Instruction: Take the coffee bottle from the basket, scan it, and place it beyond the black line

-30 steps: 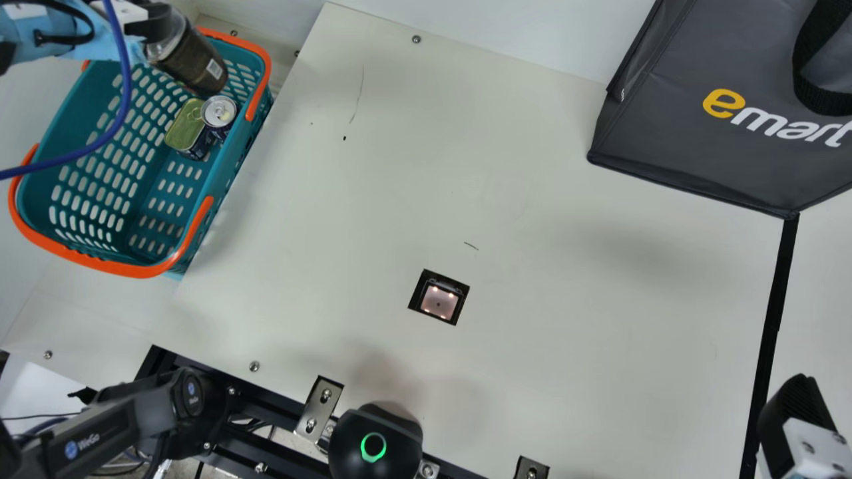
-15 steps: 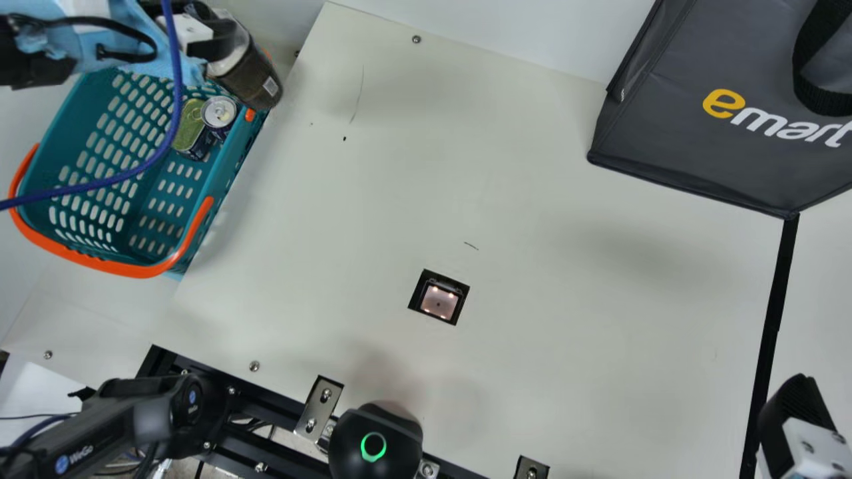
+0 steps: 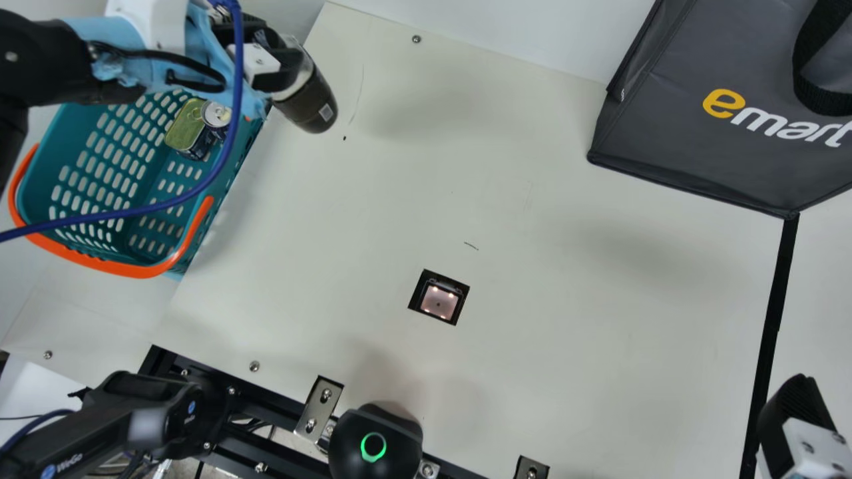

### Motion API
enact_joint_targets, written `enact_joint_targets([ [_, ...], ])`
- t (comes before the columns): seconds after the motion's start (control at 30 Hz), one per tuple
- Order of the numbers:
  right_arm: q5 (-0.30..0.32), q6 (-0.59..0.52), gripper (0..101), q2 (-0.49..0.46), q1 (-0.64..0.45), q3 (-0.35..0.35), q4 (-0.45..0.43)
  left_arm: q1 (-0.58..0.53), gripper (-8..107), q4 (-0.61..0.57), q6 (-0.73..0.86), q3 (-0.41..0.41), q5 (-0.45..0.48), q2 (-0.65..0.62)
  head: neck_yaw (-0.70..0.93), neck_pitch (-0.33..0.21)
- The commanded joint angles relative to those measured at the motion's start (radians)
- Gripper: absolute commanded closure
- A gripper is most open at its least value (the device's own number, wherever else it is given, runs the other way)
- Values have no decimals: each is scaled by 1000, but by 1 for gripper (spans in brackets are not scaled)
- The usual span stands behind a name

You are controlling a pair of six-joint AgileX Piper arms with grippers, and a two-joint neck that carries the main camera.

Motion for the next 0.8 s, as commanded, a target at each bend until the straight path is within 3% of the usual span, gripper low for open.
enact_joint_targets([
  [0.0, 0, 0, 11, 0, 0, 0, 0, -34, 89, 6, -8, 7, -9, -2, 2, -26],
  [0.77, -1, 0, 11, 0, 0, 0, 0, -307, 89, 58, -70, 97, -120, 22, 2, -26],
])
